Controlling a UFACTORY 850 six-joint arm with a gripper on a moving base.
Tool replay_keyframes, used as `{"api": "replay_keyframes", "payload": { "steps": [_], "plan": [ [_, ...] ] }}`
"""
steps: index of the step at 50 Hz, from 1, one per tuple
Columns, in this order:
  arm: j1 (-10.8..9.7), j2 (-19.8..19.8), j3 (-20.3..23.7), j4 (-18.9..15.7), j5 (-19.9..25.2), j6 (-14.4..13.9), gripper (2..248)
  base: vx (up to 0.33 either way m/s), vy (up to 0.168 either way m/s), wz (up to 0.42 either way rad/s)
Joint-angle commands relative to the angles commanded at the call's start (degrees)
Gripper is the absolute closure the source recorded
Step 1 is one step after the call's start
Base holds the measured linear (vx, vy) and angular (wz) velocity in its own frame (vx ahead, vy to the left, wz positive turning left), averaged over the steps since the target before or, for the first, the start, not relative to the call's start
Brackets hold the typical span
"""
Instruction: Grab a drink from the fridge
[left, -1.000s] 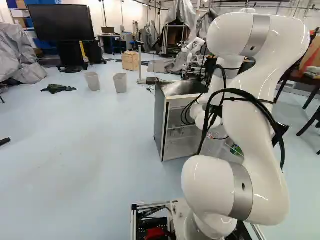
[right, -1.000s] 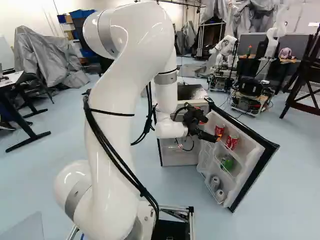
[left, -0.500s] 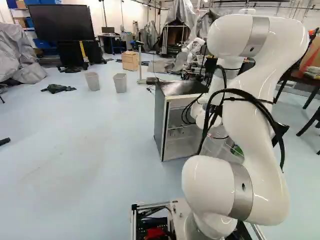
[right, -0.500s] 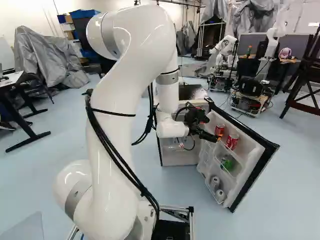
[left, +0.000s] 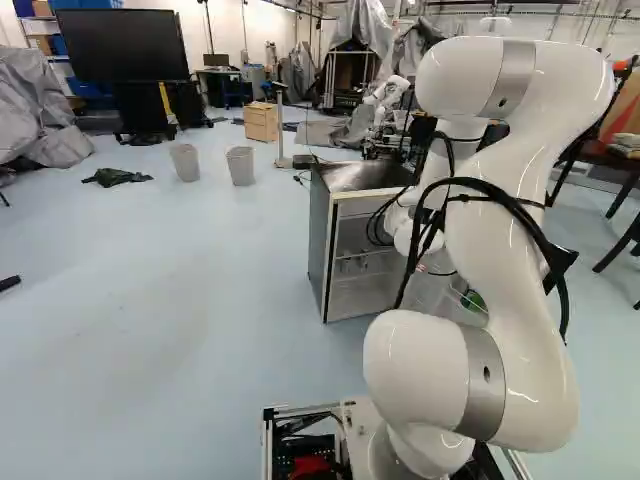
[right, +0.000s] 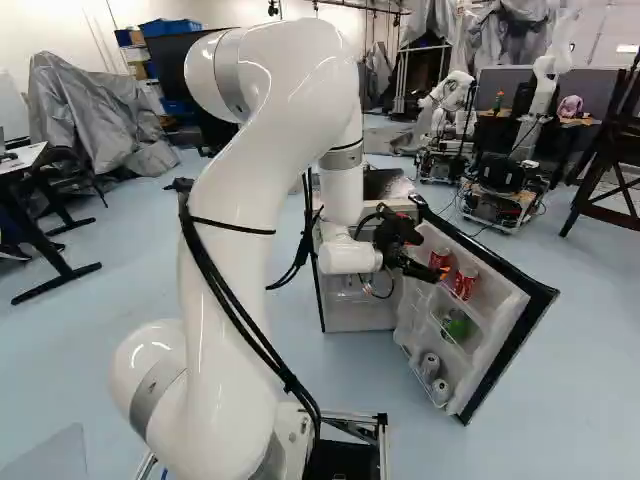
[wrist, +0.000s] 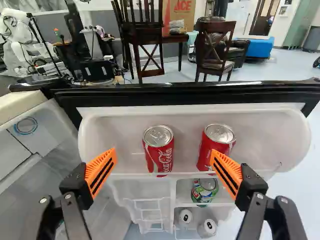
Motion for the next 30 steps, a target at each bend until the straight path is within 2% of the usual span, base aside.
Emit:
{"api": "replay_keyframes", "payload": {
  "steps": [30],
  "plan": [
    [-0.1, -0.9, -1.5, 0.0, -2.2, 0.0, 3, 0.0, 0.0, 0.0]
  ]
}}
